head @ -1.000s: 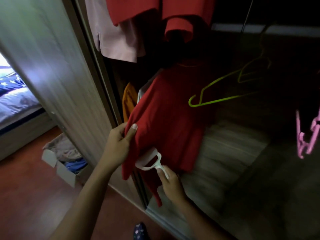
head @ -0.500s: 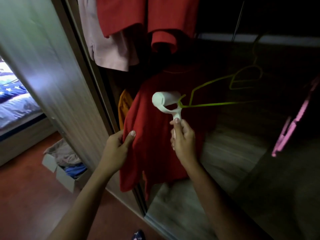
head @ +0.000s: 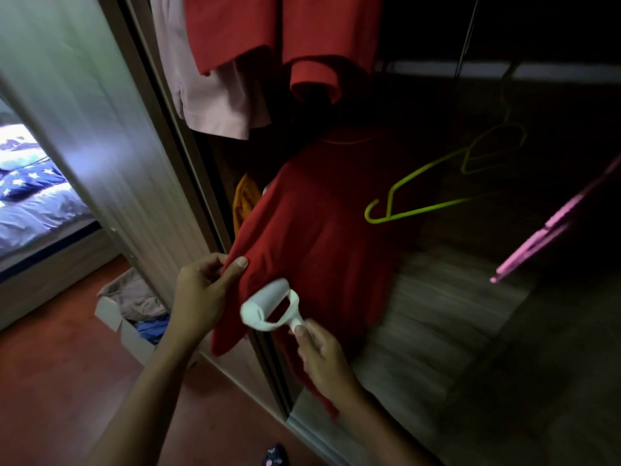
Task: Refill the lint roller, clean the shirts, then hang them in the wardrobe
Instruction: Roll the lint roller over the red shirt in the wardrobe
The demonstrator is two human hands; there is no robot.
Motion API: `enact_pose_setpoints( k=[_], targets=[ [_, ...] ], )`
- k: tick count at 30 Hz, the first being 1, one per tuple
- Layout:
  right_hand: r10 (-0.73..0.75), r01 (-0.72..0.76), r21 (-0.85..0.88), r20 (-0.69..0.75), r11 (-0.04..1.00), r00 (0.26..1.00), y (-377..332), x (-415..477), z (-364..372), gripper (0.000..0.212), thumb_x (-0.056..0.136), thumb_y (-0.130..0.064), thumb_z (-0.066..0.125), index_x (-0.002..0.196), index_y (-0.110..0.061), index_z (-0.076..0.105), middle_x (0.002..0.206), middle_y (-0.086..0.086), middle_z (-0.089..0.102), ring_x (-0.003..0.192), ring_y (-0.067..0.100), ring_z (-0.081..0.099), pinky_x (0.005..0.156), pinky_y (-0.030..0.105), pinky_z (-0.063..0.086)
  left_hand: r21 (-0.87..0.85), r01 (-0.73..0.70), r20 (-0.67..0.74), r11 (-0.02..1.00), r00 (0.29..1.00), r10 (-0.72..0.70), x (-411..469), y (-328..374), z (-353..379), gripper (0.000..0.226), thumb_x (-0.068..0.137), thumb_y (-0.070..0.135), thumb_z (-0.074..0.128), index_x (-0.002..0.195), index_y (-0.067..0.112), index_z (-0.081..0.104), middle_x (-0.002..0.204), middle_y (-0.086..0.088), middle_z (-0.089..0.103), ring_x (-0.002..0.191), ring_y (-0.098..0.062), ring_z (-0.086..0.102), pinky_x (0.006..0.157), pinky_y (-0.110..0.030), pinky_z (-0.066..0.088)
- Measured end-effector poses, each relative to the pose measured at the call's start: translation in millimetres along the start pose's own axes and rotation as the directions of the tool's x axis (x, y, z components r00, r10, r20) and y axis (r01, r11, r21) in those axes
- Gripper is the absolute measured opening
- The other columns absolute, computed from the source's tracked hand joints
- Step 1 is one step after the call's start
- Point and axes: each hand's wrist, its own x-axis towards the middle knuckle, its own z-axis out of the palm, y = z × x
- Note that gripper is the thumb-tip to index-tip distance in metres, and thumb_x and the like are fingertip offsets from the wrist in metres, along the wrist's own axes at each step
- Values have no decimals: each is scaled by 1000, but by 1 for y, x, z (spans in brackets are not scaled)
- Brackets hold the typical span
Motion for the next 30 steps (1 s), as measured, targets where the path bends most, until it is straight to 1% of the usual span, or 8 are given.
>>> enact_pose_setpoints(
  k=[2, 4, 9, 16, 20, 24, 27, 30],
  targets=[
    [-18, 21, 38, -69, 999, 997, -19, 12, -2, 33, 104, -36, 46, 91, -8, 58, 55, -13, 35, 46, 4, 30, 43, 20, 26, -4, -1, 6, 1000, 1000, 1, -2, 2, -4, 18, 92, 27, 67, 90, 11, 76, 76, -7, 77, 74, -31, 75, 64, -45, 61],
    [-29, 45, 101, -152, 994, 988, -42, 28, -5, 29, 105, -35, 46, 88, -18, 63, 55, -7, 36, 42, 6, 30, 38, 20, 25, -7, -2, 8, 1000, 1000, 2, -5, 6, -7, 15, 93, 24, 66, 90, 14, 77, 75, -6, 78, 69, -22, 74, 57, -36, 58],
    [-30, 105, 255, -283, 961, 959, -99, 57, -19, 32, 102, -47, 45, 97, -22, 65, 56, -3, 43, 39, 9, 35, 40, 21, 27, -10, 14, 54, 1000, 998, -13, -9, 10, -13, 22, 95, 26, 63, 91, 10, 77, 76, -19, 74, 65, -23, 68, 58, -50, 58],
    [-119, 146, 109, -220, 983, 968, -69, 35, 3, 33, 102, -47, 47, 94, -19, 62, 58, -8, 42, 44, 5, 37, 39, 19, 30, -104, 31, 43, 994, 999, -27, -16, 20, -23, 20, 96, 18, 63, 102, 6, 78, 83, -9, 79, 74, -17, 75, 53, -32, 61],
    [-62, 61, -7, -100, 998, 993, -9, -3, 31, 43, 98, -56, 46, 84, -16, 55, 60, -13, 40, 52, 1, 38, 52, 21, 33, -93, 31, -9, 995, 999, -32, -14, 20, -28, 20, 95, 22, 64, 99, 9, 78, 80, -4, 78, 70, -14, 73, 55, -30, 61],
    [42, -41, -63, 25, 997, 999, 7, -21, 33, 33, 102, -44, 50, 72, -29, 52, 58, -14, 41, 54, 0, 38, 55, 23, 33, -36, -2, -22, 999, 1000, 1, -17, 24, -29, 20, 97, 23, 62, 85, 16, 76, 63, 9, 72, 55, 2, 62, 52, -14, 48],
    [28, -28, -19, -41, 999, 999, -7, -6, 21, 35, 101, -42, 50, 83, -14, 60, 54, -15, 39, 48, 0, 35, 48, 18, 30, -29, -24, -35, 999, 999, 23, -17, 26, -28, 27, 98, 19, 60, 74, 15, 71, 51, 14, 62, 48, 6, 52, 48, -11, 41],
    [-15, 22, 42, -170, 999, 985, -33, 19, 3, 39, 103, -37, 49, 90, -3, 63, 52, -10, 36, 45, 7, 31, 41, 23, 25, -4, -63, -32, 998, 998, 63, -17, 29, -28, 29, 99, 18, 59, 79, 5, 73, 57, 4, 67, 48, 1, 55, 48, -13, 43]
  ],
)
